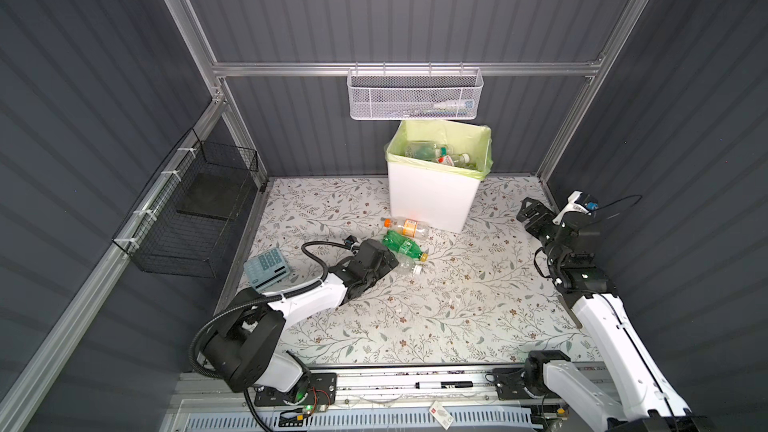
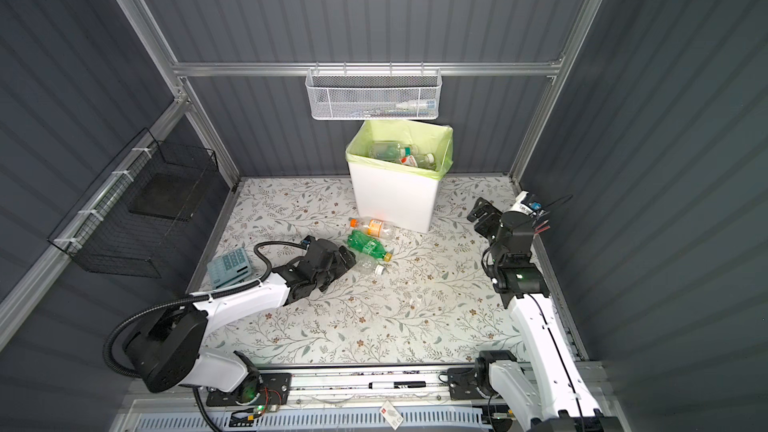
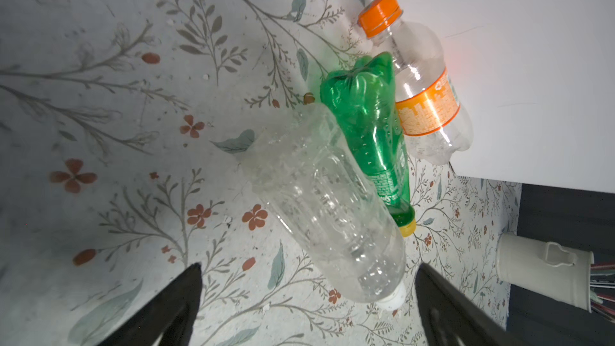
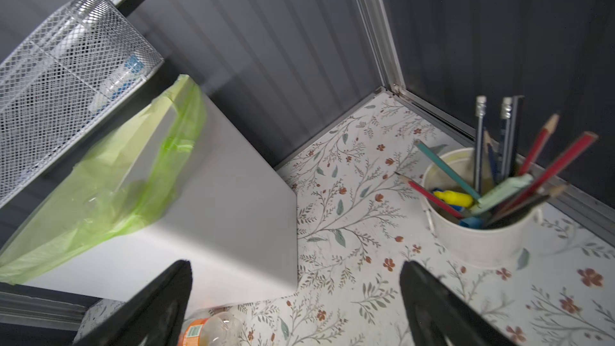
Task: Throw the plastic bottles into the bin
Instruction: 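Withdraw the right gripper while the left gripper grasps the crushed clear bottle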
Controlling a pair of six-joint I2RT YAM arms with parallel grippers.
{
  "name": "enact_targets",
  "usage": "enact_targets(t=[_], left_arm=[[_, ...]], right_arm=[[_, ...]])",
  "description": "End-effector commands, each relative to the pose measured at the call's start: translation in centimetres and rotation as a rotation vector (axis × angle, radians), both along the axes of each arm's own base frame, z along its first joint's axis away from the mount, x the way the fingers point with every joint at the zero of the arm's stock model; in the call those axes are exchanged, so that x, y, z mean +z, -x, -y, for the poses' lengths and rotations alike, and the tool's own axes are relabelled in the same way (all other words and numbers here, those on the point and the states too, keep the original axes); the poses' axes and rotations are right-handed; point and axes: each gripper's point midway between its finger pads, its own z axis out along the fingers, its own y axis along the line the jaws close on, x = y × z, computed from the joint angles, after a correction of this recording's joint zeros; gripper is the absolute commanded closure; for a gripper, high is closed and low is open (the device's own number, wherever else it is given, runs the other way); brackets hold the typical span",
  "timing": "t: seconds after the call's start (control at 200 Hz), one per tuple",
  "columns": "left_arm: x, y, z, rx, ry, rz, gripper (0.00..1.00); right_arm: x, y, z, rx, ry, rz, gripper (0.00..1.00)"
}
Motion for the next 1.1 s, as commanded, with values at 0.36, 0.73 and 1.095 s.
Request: enact_targets(t=[0.36,0.73,1.095], left_arm=[[-2.1,-2.3,4.0,0.094,0.153,-0.115,0.06],[-3.7,-2.0,4.0,0.133,0.181,-0.175,0.20],[-5.4,-1.7,3.0,0.171,0.206,-0.210,0.24]], right_arm=[[-8.1,4.1,1.3,0.003,-0.018,-0.140,0.01],[-9.1,4.1,1.8,-0.008,-0.061,-0.163,0.01],[-9.4,4.4,2.1,-0.020,-0.066,-0.176,0.01]])
